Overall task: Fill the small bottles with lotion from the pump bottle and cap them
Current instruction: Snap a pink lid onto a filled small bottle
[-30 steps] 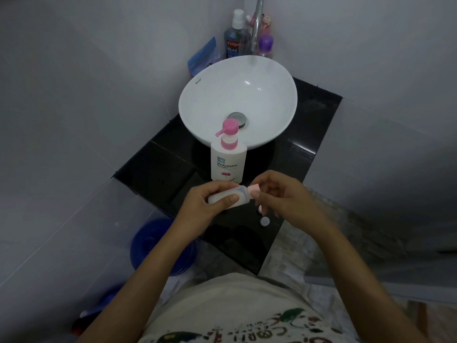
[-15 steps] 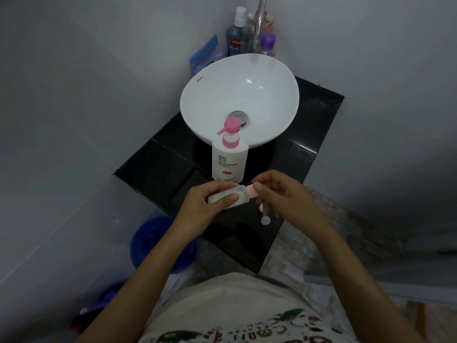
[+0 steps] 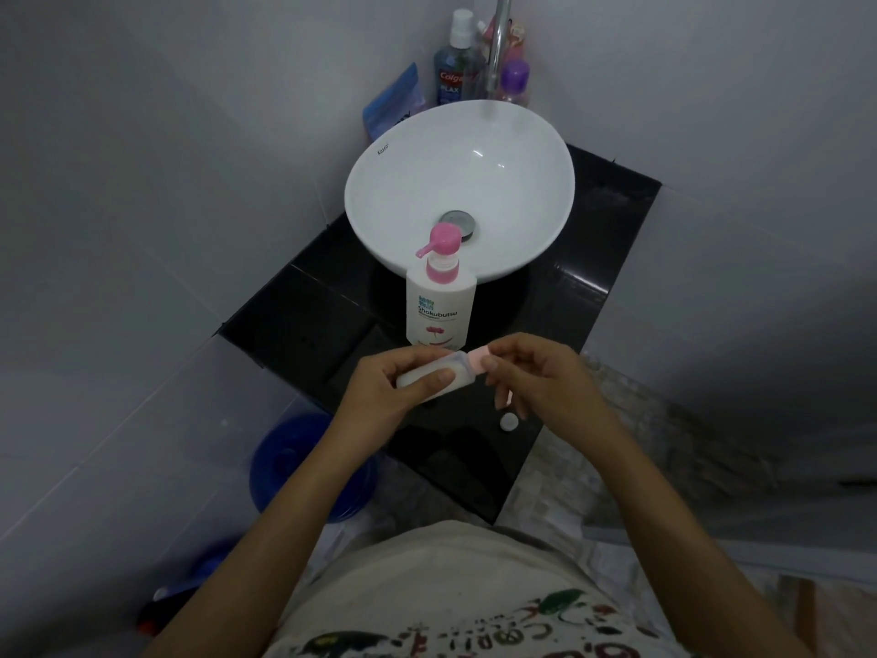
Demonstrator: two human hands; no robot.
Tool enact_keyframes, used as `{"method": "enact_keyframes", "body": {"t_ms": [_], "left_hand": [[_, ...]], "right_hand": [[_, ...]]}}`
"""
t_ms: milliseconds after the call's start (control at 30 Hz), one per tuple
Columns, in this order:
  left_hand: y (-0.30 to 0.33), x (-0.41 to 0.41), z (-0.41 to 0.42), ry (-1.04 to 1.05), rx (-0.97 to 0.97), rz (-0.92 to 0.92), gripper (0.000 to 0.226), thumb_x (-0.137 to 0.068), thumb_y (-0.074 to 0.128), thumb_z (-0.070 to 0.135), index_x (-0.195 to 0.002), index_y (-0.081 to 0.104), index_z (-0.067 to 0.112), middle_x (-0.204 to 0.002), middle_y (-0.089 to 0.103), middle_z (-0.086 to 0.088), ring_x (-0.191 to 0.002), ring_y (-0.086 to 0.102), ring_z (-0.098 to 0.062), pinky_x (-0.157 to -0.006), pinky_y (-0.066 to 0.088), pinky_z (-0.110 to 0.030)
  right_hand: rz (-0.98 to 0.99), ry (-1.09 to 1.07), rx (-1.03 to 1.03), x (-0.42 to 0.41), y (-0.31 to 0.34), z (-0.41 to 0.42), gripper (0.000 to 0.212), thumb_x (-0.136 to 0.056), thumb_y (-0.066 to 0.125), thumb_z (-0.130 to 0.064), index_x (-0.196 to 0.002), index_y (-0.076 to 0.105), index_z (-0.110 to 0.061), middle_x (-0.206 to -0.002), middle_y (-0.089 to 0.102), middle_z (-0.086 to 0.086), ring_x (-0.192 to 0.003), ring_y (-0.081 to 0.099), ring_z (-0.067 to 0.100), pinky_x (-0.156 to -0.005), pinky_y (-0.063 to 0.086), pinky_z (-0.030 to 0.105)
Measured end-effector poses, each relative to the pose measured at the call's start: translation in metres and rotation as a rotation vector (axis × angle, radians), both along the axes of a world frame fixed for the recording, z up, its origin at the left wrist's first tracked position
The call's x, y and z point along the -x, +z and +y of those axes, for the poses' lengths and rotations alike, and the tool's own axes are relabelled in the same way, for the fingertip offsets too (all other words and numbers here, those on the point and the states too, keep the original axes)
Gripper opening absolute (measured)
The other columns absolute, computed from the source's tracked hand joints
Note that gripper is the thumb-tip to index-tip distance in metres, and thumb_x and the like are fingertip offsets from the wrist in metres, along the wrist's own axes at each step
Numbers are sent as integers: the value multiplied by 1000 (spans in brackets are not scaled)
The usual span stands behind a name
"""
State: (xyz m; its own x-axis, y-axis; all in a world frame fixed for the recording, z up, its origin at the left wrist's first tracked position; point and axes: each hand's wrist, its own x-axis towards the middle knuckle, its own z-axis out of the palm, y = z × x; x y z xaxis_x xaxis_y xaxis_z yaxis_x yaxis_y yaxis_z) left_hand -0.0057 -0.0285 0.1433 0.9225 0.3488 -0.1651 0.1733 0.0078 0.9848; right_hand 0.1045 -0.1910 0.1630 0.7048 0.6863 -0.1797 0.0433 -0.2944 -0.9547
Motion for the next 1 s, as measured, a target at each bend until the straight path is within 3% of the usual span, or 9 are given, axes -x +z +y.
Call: {"method": "enact_keyframes", "body": {"t_ms": [100,200,367,500,600,767,833,1000], "left_hand": [[-2,0,-2,5,-28,11,26,-80,71,15,-105,70,18,-103,71,0,-94,66,-8,-72,51,-14],[-6,0,-4,7,-99,15,27,-77,74,17,-103,70,22,-101,70,3,-93,64,-9,-77,53,-18],[-13,0,-3,38,-196,12,33,-69,82,20,-99,70,22,-96,69,8,-88,60,-2,-70,47,-11],[-20,-1,-2,13,-249,2,39,-63,84,25,-98,66,27,-98,67,13,-93,60,0,-77,51,-23],[-27,-2,2,5,-349,7,48,-62,85,25,-105,64,28,-106,62,12,-99,55,3,-85,47,-22],[-39,3,25,80,-593,84,44,-67,83,31,-107,66,24,-103,62,12,-102,50,-9,-88,40,-29],[-44,1,32,68,-716,125,44,-69,81,35,-109,66,23,-103,64,9,-104,48,-12,-91,36,-34],[-57,-15,41,-19,-904,176,50,-71,77,42,-116,63,25,-112,64,7,-109,46,-14,-88,22,-25]], "right_hand": [[66,-61,16,4,-4,2,9,-91,58,-20,-92,66,-15,-70,65,3,-44,55,5,-38,39,14],[123,-139,51,8,-10,6,12,-92,57,-20,-87,65,-13,-67,63,5,-44,53,8,-36,37,16],[114,-174,5,15,-16,8,6,-91,59,-20,-91,65,-18,-67,65,3,-44,54,5,-38,41,18],[-56,-120,31,12,-17,7,15,-87,65,-22,-99,67,-13,-77,68,0,-53,59,5,-48,46,15],[-265,-92,101,7,-20,10,18,-87,64,-24,-103,66,-14,-85,66,-2,-65,60,5,-60,51,19],[-615,-12,264,-4,-41,16,18,-93,56,-24,-106,61,-13,-99,60,1,-79,57,12,-69,48,26],[-680,55,370,-9,-56,20,19,-93,53,-23,-107,60,-12,-102,59,5,-82,59,20,-68,46,29],[-708,175,564,-18,-88,32,25,-93,52,-21,-114,56,-9,-111,58,10,-87,61,28,-70,45,33]]}}
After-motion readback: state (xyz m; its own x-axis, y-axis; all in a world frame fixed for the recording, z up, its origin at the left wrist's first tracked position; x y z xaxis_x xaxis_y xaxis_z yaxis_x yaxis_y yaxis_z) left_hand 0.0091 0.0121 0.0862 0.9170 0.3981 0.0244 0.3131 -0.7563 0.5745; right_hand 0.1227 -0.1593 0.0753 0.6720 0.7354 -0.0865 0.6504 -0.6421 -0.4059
